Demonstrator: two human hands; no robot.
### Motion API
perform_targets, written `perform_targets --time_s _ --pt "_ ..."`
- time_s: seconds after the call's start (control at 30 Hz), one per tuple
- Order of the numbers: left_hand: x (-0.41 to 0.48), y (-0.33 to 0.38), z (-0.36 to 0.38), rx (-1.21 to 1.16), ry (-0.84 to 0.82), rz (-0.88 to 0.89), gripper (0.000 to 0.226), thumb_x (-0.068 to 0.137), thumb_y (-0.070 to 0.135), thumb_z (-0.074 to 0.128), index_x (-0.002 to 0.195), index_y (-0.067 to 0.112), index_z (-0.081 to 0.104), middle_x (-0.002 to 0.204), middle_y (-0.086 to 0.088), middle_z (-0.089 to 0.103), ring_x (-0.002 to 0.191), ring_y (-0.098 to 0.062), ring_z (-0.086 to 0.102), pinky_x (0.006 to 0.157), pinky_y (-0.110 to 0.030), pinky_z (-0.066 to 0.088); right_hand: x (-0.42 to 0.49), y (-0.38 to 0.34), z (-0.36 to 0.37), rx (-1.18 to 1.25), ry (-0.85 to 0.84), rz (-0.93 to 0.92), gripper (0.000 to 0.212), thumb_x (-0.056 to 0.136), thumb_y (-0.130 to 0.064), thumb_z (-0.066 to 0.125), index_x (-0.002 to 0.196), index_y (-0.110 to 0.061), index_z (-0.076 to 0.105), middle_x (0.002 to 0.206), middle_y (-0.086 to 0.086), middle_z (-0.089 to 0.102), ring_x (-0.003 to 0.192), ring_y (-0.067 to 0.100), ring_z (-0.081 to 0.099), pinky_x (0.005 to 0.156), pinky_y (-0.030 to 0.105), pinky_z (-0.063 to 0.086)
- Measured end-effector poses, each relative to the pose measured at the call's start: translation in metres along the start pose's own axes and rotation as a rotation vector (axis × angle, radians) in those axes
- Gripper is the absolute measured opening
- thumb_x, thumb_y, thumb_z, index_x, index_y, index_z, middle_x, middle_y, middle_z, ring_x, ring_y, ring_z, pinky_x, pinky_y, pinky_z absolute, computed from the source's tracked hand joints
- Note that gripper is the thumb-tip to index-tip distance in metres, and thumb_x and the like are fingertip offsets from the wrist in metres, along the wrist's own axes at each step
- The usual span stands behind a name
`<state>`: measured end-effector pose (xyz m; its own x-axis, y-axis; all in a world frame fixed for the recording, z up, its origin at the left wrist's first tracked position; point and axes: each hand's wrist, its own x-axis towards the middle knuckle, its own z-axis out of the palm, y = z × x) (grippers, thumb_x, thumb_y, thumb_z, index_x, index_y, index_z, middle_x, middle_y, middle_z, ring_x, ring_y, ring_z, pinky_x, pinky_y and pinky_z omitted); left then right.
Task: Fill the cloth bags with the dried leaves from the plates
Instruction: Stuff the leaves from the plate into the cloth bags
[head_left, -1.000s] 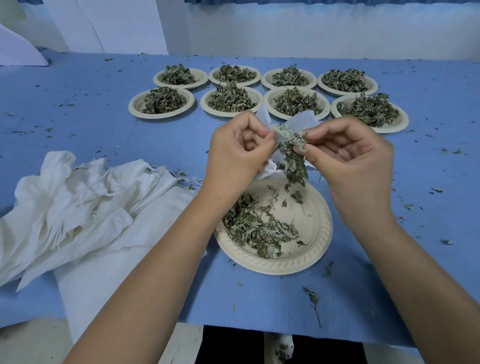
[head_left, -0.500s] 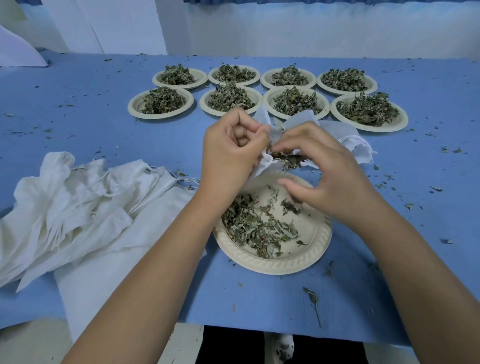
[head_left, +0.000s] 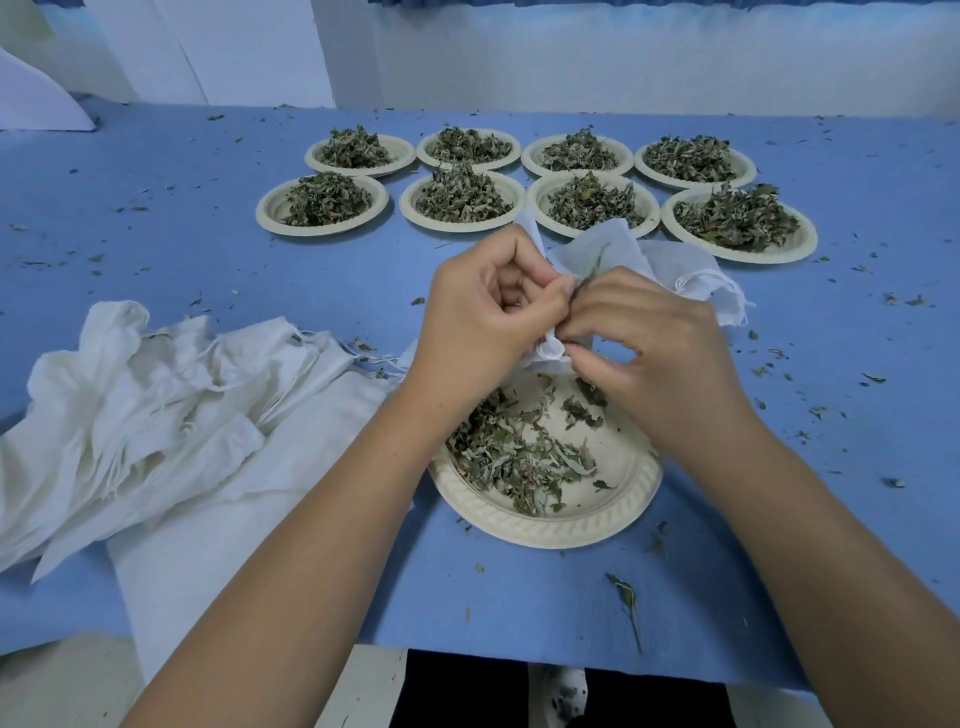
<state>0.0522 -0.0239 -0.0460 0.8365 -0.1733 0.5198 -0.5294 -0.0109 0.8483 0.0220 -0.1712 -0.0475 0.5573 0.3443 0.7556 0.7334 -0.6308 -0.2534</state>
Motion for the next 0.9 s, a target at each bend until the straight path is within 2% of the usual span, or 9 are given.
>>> perform_targets --time_s 0.17,0.3,0.4,0.47,0.53,0.6,0.7,0.8,0.9 --pt "0.003 -0.001 -0.003 -0.010 0.072 -0.006 0.024 0.089 0.002 0.066 0.072 0.016 0.054 0.053 0.011 0.057 0.044 0.001 0.047 0.045 -0.012 0.037 0.002 0.005 -0.013 0.048 -0.072 0.041 0.014 0.080 -0.011 0.075 0.093 -0.005 0.072 0.093 0.005 0.067 0.089 0.020 0.053 0.081 0.021 0.041" --pt "0.002 -0.001 -0.002 -0.014 0.084 -0.008 0.026 0.089 0.001 0.065 0.072 0.015 0.053 0.050 0.011 0.053 0.039 0.000 0.043 0.041 -0.012 0.035 0.002 0.002 -0.015 0.164 0.077 0.107 0.009 0.083 -0.010 0.074 0.081 -0.003 0.069 0.081 0.007 0.062 0.075 0.020 0.054 0.067 0.026 0.042" --pt "0.002 0.001 -0.003 -0.024 0.085 -0.014 0.025 0.089 0.001 0.065 0.072 0.014 0.053 0.050 0.011 0.054 0.039 0.000 0.045 0.041 -0.013 0.035 0.002 0.003 -0.016 0.304 0.155 0.298 0.008 0.086 -0.010 0.068 0.085 -0.005 0.062 0.085 0.004 0.057 0.073 0.023 0.054 0.065 0.037 0.046" --pt "0.002 0.001 -0.003 -0.034 0.079 -0.014 0.024 0.089 0.002 0.065 0.072 0.014 0.053 0.050 0.010 0.054 0.038 0.000 0.045 0.041 -0.013 0.036 0.004 0.002 -0.016 0.415 0.133 0.414 0.003 0.089 -0.012 0.059 0.092 -0.011 0.060 0.092 0.000 0.056 0.080 0.016 0.056 0.069 0.031 0.049" --pt "0.001 0.001 -0.003 -0.032 0.078 -0.015 0.024 0.089 0.002 0.065 0.072 0.014 0.053 0.050 0.010 0.054 0.039 0.000 0.045 0.041 -0.014 0.036 0.003 0.003 -0.014 0.441 0.108 0.480 0.013 0.091 -0.008 0.051 0.093 -0.015 0.062 0.092 -0.002 0.058 0.079 0.010 0.056 0.069 0.024 0.048" --pt "0.002 0.002 -0.003 -0.031 0.112 -0.026 0.025 0.089 0.002 0.065 0.071 0.015 0.053 0.050 0.010 0.053 0.038 -0.001 0.044 0.041 -0.014 0.035 0.002 0.007 -0.015 0.403 0.095 0.559 0.020 0.092 -0.002 0.049 0.090 -0.014 0.064 0.086 -0.005 0.062 0.072 0.016 0.057 0.067 0.030 0.048" --pt "0.005 0.001 -0.006 -0.025 0.207 -0.042 0.027 0.089 0.001 0.064 0.069 0.016 0.052 0.048 0.012 0.052 0.037 -0.001 0.043 0.041 -0.014 0.037 0.002 0.012 -0.019 0.248 -0.195 0.534 0.020 0.084 0.001 0.065 0.084 -0.019 0.066 0.085 -0.008 0.063 0.072 0.020 0.058 0.070 0.029 0.049" --pt "0.007 0.000 -0.007 -0.035 0.258 -0.050 0.028 0.090 -0.001 0.062 0.069 0.014 0.051 0.045 0.013 0.049 0.035 0.000 0.040 0.040 -0.015 0.037 0.002 0.010 -0.016 0.101 -0.588 0.460 0.022 0.075 -0.014 0.079 0.094 -0.019 0.069 0.094 -0.007 0.059 0.074 0.017 0.058 0.077 0.030 0.049" --pt "0.007 0.000 -0.007 -0.038 0.275 -0.063 0.027 0.091 0.000 0.062 0.069 0.013 0.051 0.044 0.014 0.047 0.035 0.000 0.038 0.039 -0.014 0.036 0.000 0.004 -0.008 0.111 -0.719 0.467 0.021 0.077 -0.013 0.078 0.096 -0.019 0.071 0.097 -0.004 0.062 0.078 0.014 0.061 0.081 0.029 0.050"
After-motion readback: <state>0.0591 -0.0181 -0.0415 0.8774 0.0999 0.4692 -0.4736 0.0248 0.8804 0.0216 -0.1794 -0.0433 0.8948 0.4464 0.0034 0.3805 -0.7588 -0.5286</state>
